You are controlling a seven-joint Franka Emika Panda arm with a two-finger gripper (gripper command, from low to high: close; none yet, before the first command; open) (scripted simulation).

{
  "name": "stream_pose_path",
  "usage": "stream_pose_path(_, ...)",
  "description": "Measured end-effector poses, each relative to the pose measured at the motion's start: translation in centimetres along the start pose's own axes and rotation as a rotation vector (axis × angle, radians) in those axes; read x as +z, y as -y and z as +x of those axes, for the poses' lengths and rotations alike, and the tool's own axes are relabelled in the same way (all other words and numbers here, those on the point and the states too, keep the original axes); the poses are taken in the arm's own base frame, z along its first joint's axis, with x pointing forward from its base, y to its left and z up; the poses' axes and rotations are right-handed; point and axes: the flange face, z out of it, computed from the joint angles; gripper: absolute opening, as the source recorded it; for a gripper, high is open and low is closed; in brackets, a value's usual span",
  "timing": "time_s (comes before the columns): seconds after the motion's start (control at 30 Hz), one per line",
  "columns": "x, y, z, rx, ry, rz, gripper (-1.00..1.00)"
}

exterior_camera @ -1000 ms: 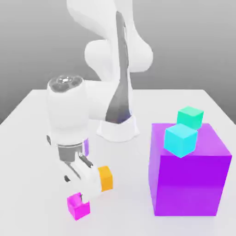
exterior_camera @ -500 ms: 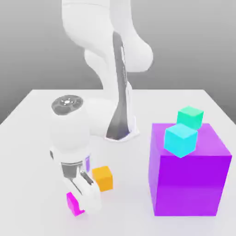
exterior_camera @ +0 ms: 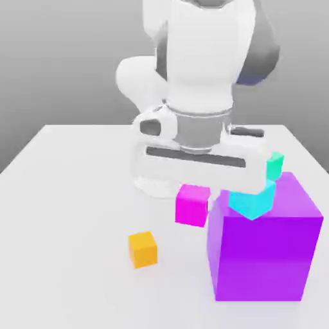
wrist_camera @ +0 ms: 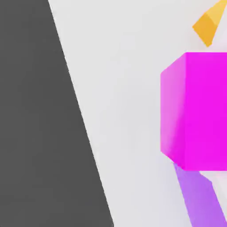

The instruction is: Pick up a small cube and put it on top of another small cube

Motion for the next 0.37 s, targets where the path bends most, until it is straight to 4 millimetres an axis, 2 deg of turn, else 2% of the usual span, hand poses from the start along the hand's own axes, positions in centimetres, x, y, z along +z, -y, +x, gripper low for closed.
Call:
stream_pose_path(0.1, -4.1, 1.0, -4.8, -0.184, 0.005, 0.002, -1.00)
stream_pose_path(0.17, -3.0, 1.2, -5.9, -0.227, 0.006, 0.002, -1.00)
stream_pose_path(0.23, -0.4, 1.2, -6.2, -0.237, 0.006, 0.002, -1.00)
stream_pose_path(0.27, 0.5, 1.2, -6.3, -0.239, 0.006, 0.002, 1.00)
stream_pose_path(0.37, 0.5, 1.2, -6.3, -0.239, 0.006, 0.002, 1.00)
